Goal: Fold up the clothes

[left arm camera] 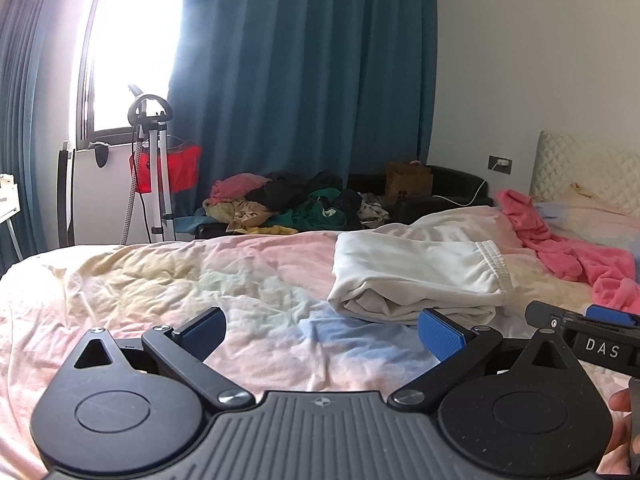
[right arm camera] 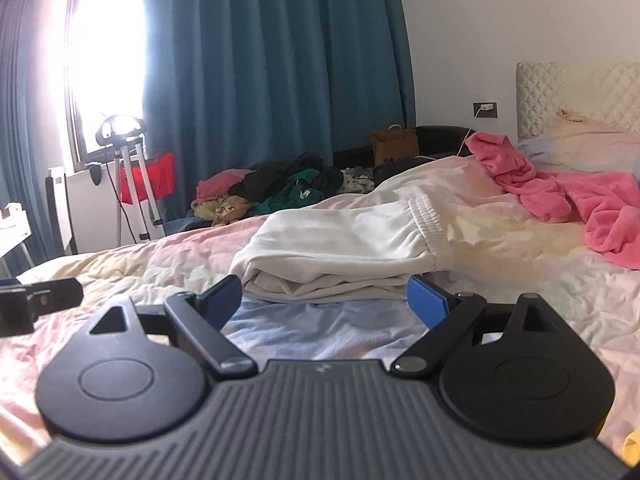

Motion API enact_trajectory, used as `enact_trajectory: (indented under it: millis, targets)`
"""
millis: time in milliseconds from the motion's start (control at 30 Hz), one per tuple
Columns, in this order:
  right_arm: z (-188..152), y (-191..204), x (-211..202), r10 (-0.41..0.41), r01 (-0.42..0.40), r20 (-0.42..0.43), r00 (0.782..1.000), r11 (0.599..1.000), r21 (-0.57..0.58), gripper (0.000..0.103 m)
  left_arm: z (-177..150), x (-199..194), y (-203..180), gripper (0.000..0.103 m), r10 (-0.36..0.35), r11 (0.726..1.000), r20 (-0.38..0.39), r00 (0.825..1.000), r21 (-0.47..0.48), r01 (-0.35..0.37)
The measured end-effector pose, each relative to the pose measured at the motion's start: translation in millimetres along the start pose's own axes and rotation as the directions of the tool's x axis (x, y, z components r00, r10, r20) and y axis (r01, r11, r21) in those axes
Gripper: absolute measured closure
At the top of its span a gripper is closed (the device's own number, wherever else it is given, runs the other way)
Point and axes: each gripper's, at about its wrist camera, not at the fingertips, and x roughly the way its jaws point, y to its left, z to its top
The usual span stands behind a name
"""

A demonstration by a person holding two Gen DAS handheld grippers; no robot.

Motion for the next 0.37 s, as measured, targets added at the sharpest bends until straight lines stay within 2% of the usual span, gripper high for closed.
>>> enact_trajectory:
  millis: [367]
  targets:
    - [-0.3,2.9,2.7,0.002,-0.002,-0.018,1.0,1.0,-0.007,0.012,1.1,-2.2,-0.5,0.0,-0.007,1.0,0.003,1.0,0.007,0.007]
